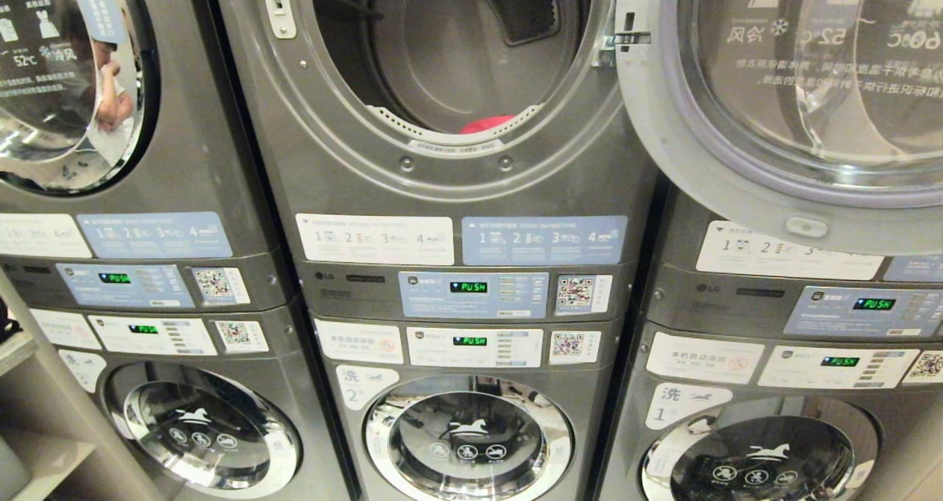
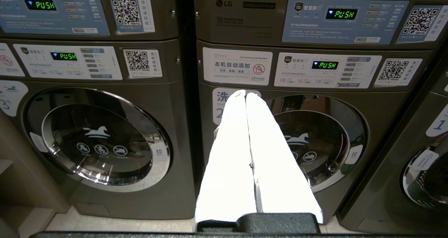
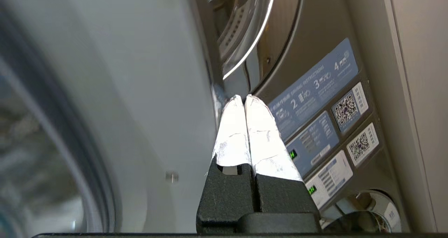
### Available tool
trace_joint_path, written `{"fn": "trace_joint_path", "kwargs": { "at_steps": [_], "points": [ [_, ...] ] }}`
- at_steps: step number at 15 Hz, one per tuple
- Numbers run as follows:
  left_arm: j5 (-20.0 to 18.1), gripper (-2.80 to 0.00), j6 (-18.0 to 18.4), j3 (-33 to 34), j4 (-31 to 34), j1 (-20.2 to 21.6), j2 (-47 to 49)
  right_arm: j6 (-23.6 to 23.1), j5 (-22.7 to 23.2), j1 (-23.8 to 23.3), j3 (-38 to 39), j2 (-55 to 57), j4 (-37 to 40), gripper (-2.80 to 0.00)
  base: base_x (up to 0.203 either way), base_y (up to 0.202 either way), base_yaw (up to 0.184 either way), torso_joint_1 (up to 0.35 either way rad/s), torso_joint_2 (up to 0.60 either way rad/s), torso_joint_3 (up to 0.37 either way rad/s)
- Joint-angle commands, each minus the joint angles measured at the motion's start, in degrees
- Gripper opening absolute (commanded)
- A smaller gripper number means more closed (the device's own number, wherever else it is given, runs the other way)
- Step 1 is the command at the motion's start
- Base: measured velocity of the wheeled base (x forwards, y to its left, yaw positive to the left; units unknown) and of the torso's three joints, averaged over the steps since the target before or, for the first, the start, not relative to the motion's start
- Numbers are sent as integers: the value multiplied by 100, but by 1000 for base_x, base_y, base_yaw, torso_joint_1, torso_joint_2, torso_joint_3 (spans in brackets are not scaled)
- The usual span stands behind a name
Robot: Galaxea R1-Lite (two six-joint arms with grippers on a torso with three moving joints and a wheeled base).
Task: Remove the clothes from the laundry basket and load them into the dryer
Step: Close the dryer
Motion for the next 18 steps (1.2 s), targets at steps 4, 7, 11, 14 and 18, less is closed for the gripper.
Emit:
{"fn": "trace_joint_path", "kwargs": {
  "at_steps": [4, 7, 11, 14, 18],
  "points": [
    [1, -280, -1, 0, 0, 1, -9, -221, 271, 554, 1169, -1088, -721, -280, 0, 0, 0, 0, 0, 0],
    [1, -280, -1, 0, 0, 1, -9, -239, 328, 984, 1537, -1674, -857, -280, 0, 0, 0, 0, 0, 0],
    [1, -280, -1, 0, 0, 1, -9, -640, 472, 1159, 2294, -2998, -881, -280, 0, 0, 0, 0, 0, 0],
    [1, -280, -1, 0, 0, 1, -9, -874, 275, 1170, 2621, -4162, -387, -280, 0, 0, 0, 0, 0, 0],
    [1, -280, -1, 0, 0, 1, -9, -1028, -178, 1173, 2675, -5294, 741, -280, 0, 0, 0, 0, 0, 0]
  ]
}}
